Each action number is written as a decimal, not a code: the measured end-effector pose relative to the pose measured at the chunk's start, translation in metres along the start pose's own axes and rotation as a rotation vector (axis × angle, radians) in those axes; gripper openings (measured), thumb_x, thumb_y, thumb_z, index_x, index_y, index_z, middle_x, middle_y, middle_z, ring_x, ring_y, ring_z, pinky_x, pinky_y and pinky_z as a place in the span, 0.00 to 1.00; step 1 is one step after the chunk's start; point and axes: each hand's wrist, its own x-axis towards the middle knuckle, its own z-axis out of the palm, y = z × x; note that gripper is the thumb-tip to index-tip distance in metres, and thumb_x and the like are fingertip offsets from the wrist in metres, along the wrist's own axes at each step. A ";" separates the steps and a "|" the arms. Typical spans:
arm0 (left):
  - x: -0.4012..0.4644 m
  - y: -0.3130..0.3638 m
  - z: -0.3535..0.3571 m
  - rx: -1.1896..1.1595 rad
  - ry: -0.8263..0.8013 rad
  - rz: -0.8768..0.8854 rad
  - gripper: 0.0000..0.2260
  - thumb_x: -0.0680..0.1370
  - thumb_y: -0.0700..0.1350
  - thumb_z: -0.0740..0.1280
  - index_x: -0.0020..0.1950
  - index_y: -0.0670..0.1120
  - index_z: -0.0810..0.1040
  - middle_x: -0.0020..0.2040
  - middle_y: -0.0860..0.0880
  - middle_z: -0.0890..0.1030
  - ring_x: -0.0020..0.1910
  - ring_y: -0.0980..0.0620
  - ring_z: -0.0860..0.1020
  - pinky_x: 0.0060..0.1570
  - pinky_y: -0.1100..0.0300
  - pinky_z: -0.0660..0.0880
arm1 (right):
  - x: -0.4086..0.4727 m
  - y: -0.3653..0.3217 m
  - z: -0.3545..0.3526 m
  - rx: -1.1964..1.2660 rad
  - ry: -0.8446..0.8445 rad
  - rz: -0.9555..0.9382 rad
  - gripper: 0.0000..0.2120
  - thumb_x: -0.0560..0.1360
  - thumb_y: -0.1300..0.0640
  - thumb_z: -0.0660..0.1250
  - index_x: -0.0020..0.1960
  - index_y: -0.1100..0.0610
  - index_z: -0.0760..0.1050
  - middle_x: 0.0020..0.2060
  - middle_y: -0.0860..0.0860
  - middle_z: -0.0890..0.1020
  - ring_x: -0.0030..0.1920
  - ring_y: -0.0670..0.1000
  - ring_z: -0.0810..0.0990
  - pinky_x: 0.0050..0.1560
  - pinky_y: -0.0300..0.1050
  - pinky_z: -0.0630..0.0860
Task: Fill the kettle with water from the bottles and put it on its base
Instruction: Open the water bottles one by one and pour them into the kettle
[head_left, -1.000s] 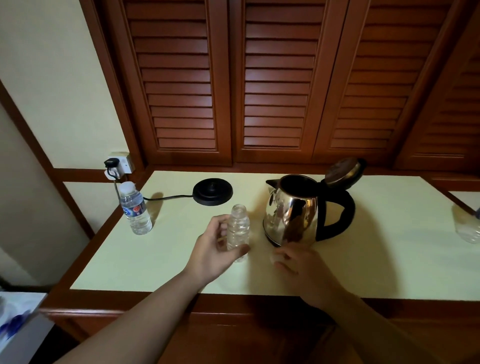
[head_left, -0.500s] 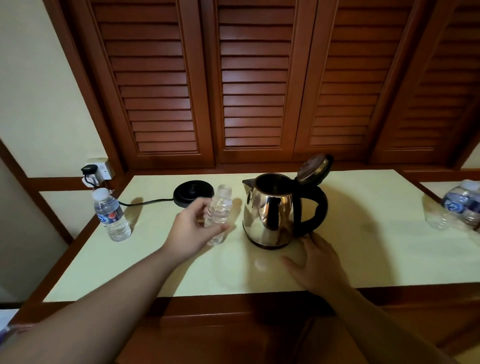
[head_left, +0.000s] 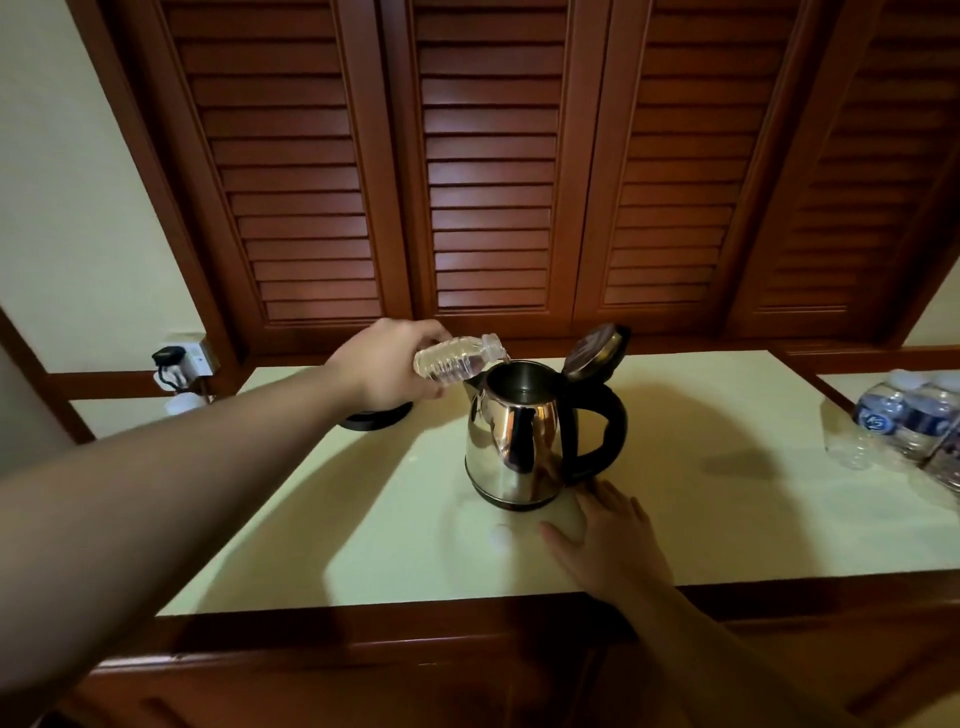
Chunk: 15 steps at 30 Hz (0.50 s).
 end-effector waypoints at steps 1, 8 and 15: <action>0.004 0.001 -0.004 0.053 -0.020 0.014 0.25 0.70 0.53 0.80 0.66 0.54 0.79 0.57 0.53 0.84 0.56 0.49 0.81 0.51 0.54 0.77 | 0.000 0.000 0.000 -0.001 -0.002 0.001 0.41 0.74 0.28 0.56 0.81 0.49 0.60 0.79 0.48 0.65 0.79 0.50 0.59 0.80 0.54 0.52; 0.017 0.015 -0.026 0.327 -0.101 0.096 0.27 0.72 0.55 0.78 0.70 0.55 0.76 0.62 0.50 0.81 0.62 0.44 0.79 0.56 0.49 0.76 | 0.000 0.001 0.001 0.013 0.011 0.006 0.40 0.74 0.29 0.57 0.80 0.49 0.61 0.78 0.48 0.66 0.79 0.50 0.59 0.80 0.55 0.53; 0.019 0.024 -0.043 0.443 -0.144 0.154 0.25 0.73 0.57 0.75 0.70 0.56 0.76 0.62 0.50 0.81 0.61 0.46 0.79 0.57 0.47 0.77 | 0.001 0.002 0.002 0.008 0.038 -0.009 0.39 0.74 0.29 0.58 0.78 0.49 0.64 0.76 0.48 0.69 0.78 0.51 0.62 0.79 0.55 0.57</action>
